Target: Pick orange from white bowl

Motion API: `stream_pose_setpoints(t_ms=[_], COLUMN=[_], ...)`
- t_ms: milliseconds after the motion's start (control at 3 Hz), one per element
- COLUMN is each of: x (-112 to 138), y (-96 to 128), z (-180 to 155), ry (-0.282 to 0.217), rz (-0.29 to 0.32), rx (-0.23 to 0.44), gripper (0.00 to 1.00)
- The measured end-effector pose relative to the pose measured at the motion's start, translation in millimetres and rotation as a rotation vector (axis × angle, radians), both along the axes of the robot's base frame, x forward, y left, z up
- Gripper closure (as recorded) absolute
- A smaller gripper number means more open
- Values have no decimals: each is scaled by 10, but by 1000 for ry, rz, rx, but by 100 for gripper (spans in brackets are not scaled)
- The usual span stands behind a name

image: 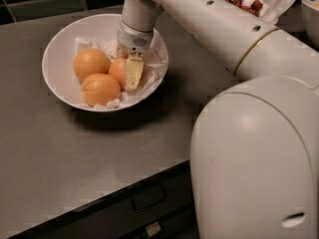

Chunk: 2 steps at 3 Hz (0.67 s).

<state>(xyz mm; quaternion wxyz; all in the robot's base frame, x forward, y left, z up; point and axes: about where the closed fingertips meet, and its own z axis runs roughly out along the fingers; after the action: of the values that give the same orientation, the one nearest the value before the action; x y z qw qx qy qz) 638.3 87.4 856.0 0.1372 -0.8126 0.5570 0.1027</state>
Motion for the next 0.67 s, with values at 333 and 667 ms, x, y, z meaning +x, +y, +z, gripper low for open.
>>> stream_pose_setpoints(t_ms=[333, 667], x=[-17, -95], y=[42, 78], z=[166, 420], ry=[-44, -117], rz=[-2, -9], rx=[-6, -14], gripper=[100, 100])
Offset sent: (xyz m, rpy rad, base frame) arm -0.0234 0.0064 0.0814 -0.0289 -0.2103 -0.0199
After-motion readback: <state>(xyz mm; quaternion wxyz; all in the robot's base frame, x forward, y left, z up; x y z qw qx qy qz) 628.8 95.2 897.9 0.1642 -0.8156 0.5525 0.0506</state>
